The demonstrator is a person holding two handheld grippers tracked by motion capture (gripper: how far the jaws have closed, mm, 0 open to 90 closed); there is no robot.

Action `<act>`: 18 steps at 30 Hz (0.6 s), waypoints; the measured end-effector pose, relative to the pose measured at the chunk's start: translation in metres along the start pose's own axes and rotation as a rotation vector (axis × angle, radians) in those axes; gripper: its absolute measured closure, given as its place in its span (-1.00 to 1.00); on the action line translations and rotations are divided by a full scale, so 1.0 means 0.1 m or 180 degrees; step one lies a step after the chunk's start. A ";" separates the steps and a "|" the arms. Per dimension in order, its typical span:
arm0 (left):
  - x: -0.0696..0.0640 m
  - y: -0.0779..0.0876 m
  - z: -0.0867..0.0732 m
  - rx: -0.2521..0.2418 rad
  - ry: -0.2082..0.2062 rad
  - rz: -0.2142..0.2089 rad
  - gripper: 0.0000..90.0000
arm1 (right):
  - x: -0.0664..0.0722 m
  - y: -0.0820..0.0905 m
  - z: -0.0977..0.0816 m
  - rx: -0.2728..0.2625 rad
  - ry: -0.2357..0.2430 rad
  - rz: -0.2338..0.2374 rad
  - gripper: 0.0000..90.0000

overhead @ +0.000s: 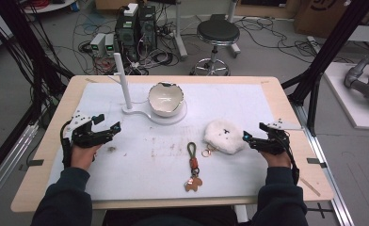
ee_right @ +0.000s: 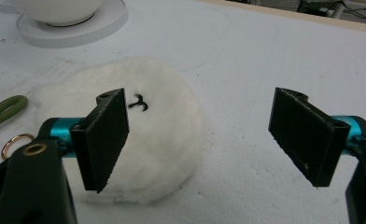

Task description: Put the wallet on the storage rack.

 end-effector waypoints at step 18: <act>-0.06 -0.03 -0.02 0.0049 -0.0019 -0.0026 -0.53 | 0.04 -0.08 -0.04 0.0114 -0.0034 0.0095 -0.54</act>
Point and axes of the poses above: each handheld gripper's, and its own axes: y roughly backward along the jaws, z roughly out of its top, x roughly to its left, the point moved 9 cm from there along -y, roughly forward along the jaws, and after that the axes turned 3 degrees about y, right-handed, at the moved point
